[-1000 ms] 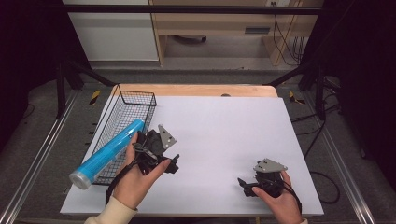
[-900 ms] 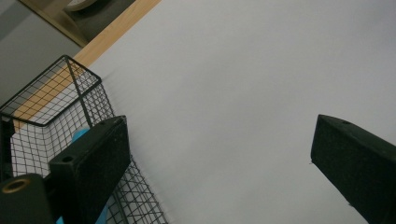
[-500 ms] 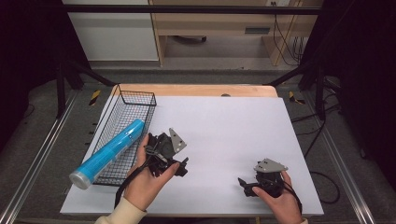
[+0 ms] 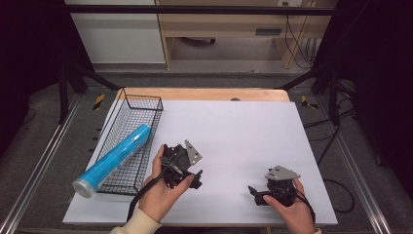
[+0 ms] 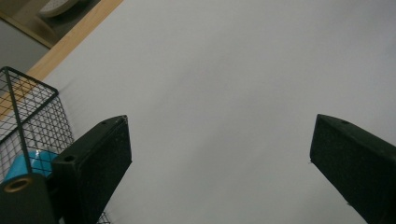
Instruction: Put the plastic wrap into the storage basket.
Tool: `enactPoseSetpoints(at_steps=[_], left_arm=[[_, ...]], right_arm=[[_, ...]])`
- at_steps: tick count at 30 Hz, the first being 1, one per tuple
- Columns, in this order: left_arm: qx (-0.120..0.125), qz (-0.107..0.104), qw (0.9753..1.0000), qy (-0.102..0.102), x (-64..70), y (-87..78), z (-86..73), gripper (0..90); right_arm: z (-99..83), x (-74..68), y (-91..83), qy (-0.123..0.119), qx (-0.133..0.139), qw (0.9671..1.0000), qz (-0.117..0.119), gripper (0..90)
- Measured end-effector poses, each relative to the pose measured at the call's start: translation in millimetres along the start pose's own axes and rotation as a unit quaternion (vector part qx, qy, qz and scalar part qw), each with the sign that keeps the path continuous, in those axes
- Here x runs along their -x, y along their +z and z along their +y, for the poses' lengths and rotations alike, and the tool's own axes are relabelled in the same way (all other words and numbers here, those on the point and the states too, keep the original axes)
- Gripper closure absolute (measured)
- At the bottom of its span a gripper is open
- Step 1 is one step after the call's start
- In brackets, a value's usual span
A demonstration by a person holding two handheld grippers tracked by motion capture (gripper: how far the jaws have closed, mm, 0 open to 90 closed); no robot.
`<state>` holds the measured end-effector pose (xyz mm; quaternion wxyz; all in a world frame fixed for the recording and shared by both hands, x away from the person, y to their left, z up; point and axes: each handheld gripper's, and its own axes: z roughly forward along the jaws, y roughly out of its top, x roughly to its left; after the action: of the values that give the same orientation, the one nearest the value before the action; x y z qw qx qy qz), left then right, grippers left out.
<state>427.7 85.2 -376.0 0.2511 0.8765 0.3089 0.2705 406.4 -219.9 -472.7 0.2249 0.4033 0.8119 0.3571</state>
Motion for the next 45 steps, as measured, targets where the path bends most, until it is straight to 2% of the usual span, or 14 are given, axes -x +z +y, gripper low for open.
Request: enactPoseSetpoints(at_steps=[10, 14, 26, 31, 45], left_arm=[[-0.003, -0.018, 0.9998, -0.002, 13.1, 24.9, -16.3, 6.0], [0.0, -0.017, 0.9999, -0.003, 15.0, 30.4, -21.2, 6.3], [0.033, -0.021, 0.9991, -0.016, 14.8, 40.9, -37.0, 6.4], [0.036, -0.028, 0.9985, -0.029, 14.6, 46.1, -46.7, 6.4], [0.033, -0.033, 0.9982, -0.039, 10.5, 46.7, -65.3, 6.4]], right_arm=[[-0.1, 0.0, -0.3, 0.0, 0.0, 1.0, -0.001, 5.6], [-0.1, 0.0, -0.3, -0.001, 0.0, 1.0, -0.001, 5.6], [-0.3, 0.0, -0.1, -0.001, -0.001, 1.0, -0.002, 5.6], [-0.4, -0.1, 0.2, -0.002, -0.002, 1.0, -0.001, 5.6], [-1.2, 0.3, 0.4, -0.003, -0.004, 1.0, -0.004, 5.6]])
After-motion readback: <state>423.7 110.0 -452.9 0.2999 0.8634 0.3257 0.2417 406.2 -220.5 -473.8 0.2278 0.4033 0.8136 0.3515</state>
